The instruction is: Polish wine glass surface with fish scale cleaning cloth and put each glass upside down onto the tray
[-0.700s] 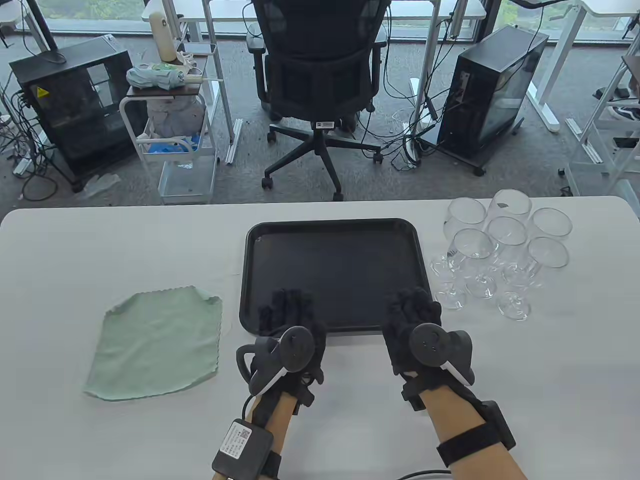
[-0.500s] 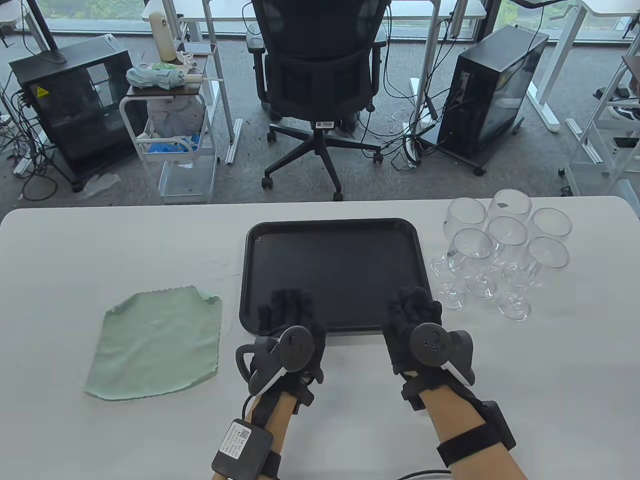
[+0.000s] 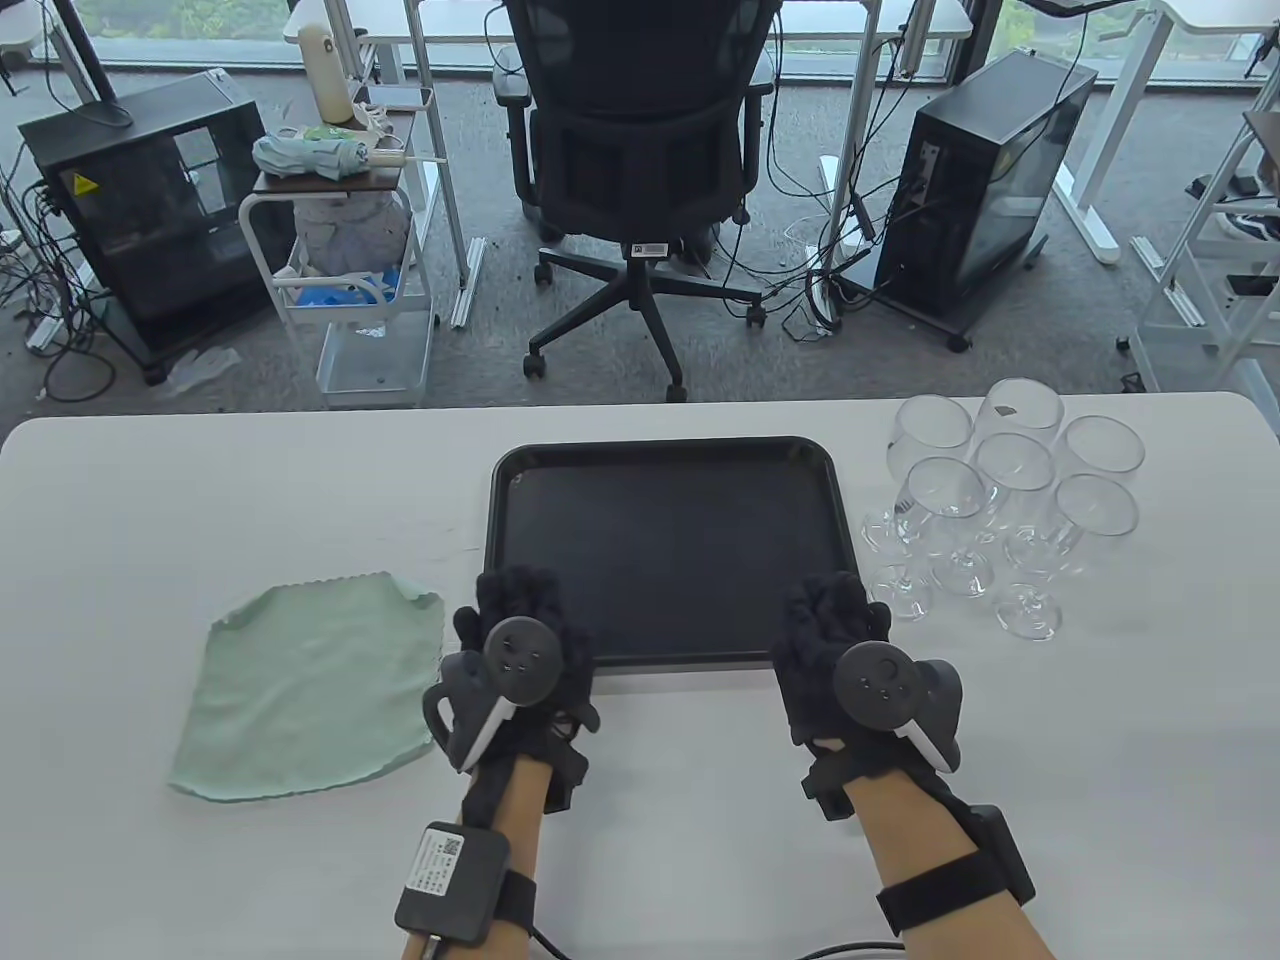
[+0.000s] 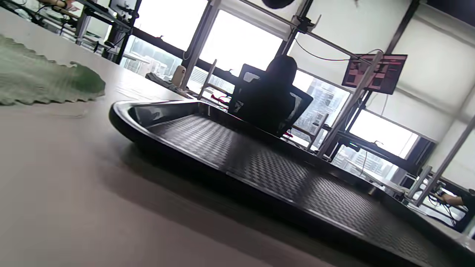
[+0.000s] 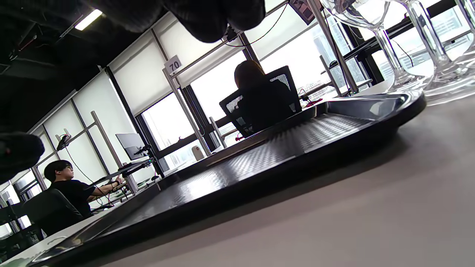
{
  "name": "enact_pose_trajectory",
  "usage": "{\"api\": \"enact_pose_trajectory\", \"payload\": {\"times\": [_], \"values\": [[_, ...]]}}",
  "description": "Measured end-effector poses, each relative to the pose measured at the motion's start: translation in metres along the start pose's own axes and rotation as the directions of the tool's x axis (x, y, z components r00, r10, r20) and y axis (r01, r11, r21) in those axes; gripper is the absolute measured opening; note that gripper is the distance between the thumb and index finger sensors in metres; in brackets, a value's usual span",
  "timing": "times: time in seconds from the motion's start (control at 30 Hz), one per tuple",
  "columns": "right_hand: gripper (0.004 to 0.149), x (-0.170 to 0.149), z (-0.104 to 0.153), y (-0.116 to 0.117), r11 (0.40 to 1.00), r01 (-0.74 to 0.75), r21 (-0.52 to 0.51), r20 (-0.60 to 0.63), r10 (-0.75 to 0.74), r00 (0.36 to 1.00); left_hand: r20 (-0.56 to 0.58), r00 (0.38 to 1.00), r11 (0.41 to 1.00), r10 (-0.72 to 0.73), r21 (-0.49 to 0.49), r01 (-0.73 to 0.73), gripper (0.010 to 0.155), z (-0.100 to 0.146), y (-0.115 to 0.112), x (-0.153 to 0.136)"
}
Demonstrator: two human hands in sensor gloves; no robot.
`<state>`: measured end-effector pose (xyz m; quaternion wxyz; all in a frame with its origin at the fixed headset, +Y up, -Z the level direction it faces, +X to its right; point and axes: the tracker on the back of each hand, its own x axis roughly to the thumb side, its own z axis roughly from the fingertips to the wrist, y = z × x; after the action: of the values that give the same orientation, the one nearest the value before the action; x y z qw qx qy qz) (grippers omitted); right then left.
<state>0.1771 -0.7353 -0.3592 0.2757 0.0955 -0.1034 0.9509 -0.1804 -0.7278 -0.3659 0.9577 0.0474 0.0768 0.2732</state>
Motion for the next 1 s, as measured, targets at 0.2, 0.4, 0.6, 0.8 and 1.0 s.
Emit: {"api": "enact_pose_trajectory", "payload": {"times": [0.2,0.4,0.6,0.8,1.0], "values": [[0.061,-0.001,-0.002,0.000,1.000,0.020,0.018,-0.012,-0.020,1.000,-0.387,0.919,0.996,0.069,-0.023,-0.085,0.082,-0.040,0.034,-0.097],[0.062,-0.002,-0.003,0.006,0.997,0.049,0.064,-0.021,-0.048,0.999,-0.594,0.792,0.942,-0.144,-0.329,-0.075,0.107,-0.051,0.029,-0.162],[0.062,-0.002,-0.004,0.009,0.997,0.016,0.079,-0.021,-0.015,1.000,-0.649,0.741,0.866,-0.172,-0.458,-0.201,0.110,-0.057,0.009,-0.180],[0.062,-0.004,-0.001,0.005,0.997,0.044,0.068,-0.035,-0.042,0.999,-0.663,0.729,0.920,-0.171,-0.372,-0.124,0.077,-0.058,0.014,-0.176],[0.063,-0.012,0.001,0.000,0.995,0.078,0.058,-0.075,-0.074,0.994,-0.544,0.832,0.940,0.113,-0.212,-0.266,0.064,-0.051,0.036,-0.164]]}}
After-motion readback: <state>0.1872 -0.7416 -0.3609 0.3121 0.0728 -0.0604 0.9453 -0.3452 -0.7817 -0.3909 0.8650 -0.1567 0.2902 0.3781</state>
